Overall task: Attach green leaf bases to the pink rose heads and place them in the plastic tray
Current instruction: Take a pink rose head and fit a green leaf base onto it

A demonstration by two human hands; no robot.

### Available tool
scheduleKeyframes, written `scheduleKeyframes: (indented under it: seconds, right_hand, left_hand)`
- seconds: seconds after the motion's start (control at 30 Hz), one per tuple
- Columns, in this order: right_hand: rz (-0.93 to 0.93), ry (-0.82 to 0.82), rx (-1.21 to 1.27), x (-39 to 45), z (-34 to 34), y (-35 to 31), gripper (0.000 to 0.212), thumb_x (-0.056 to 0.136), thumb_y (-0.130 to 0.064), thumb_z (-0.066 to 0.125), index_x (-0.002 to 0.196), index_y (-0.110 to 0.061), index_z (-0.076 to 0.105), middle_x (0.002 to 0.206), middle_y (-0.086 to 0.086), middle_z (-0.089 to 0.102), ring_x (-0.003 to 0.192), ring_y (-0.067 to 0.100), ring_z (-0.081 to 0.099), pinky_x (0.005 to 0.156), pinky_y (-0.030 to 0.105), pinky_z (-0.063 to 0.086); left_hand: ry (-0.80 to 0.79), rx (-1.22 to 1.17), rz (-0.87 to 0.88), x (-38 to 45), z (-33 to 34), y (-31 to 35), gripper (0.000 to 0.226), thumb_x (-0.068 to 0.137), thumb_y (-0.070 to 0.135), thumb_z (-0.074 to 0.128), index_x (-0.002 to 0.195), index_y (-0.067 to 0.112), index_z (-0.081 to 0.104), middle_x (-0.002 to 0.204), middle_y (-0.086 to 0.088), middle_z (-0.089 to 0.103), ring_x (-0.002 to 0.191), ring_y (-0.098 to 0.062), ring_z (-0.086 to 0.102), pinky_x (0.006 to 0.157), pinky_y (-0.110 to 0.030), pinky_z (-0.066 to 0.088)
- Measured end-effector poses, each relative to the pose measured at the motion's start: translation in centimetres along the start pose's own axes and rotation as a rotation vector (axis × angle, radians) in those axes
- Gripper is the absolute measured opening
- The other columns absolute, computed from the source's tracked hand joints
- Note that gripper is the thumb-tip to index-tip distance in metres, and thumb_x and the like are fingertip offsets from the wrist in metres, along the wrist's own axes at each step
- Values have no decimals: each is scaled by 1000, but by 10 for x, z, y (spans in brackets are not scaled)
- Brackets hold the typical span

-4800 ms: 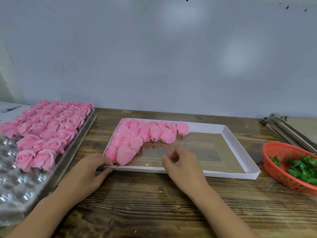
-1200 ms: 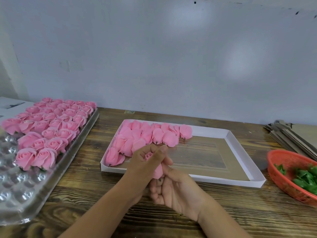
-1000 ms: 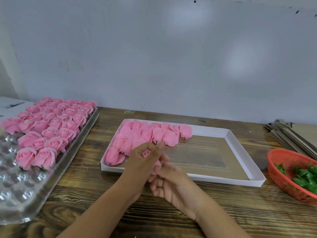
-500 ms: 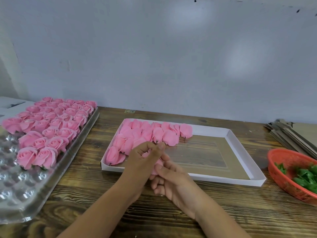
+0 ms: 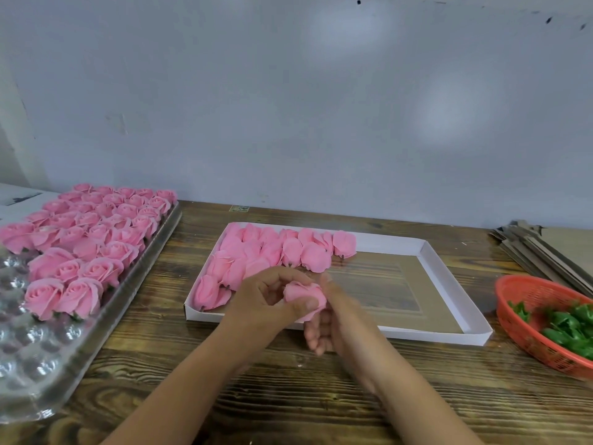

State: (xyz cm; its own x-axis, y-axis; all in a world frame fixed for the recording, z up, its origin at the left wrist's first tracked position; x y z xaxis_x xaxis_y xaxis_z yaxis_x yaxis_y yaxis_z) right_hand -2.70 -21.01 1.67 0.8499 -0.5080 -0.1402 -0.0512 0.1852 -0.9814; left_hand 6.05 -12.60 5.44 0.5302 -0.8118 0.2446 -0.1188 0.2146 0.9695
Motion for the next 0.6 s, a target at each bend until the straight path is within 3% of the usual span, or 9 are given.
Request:
scheduleKeyframes:
  seconds: [0.07,0.17,0.27,0.37,0.43,0.53,0.6]
  right_hand:
    - [-76,91,-100,0,-8,-7,61,80,-67,50,98,-10,67,72,5,66,59,14,59,51,26,47]
    - [-209,108,-139,-5,-13,-20,13,95,-36,60,105,-33,69,104,-1,70,80,12,66,63,25,52]
    - [-315,52,-291,-10,-10,-30,27,84,-31,69,108,-44,67,107,-10,71,87,14,67,71,26,56]
    - [-351,79,-306,-12,-9,-34,31,84,-21,72,106,-43,69,95,-9,74,78,10,68,70,23,55]
    - [-358,130,-283,-12,-13,-34,34,86,-15,72,103,-44,70,90,-6,75,74,9,68,70,26,58]
    - [-342,153,-233,-10,-18,-32,31,86,-14,73,101,-40,71,87,-1,76,75,11,70,75,29,59]
    - [-343,150,-225,-10,-18,-32,26,83,-19,74,102,-37,71,91,-3,75,77,12,70,77,32,59]
  left_hand:
    - [25,0,-32,1,-3,-3,24,67,30,81,90,30,76,97,4,77,89,-8,73,73,-15,55]
    - [41,-56,-98,2,-7,-9,23,68,31,81,90,33,77,97,4,78,87,-6,73,71,-15,55]
    - [38,-71,-143,2,-9,-14,26,68,39,82,93,34,77,102,5,77,94,-9,73,73,-17,56]
    - [24,-82,-163,2,-7,-17,23,75,45,84,95,35,77,106,6,76,103,-13,72,81,-25,58]
    - [-5,-66,-161,3,-5,-17,34,70,51,84,100,38,76,111,9,75,109,-13,70,87,-29,58]
    - [-33,25,-89,1,-1,-10,44,62,49,90,102,44,72,112,18,73,105,-3,69,79,-16,56]
    - [-9,80,-30,1,-2,-6,35,67,44,84,100,44,72,109,18,73,102,-3,70,78,-14,55]
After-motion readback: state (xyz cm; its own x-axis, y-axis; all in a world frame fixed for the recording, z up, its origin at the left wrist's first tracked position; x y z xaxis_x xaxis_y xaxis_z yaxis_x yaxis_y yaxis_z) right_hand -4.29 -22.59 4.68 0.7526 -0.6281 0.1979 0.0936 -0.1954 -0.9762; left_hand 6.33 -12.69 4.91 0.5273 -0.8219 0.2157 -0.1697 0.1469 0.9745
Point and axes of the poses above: each hand's wrist, its own x-axis towards the middle knuckle, its own z-axis out of the palm, y = z × x, the point moved 8 cm from there along x, towards the middle knuckle
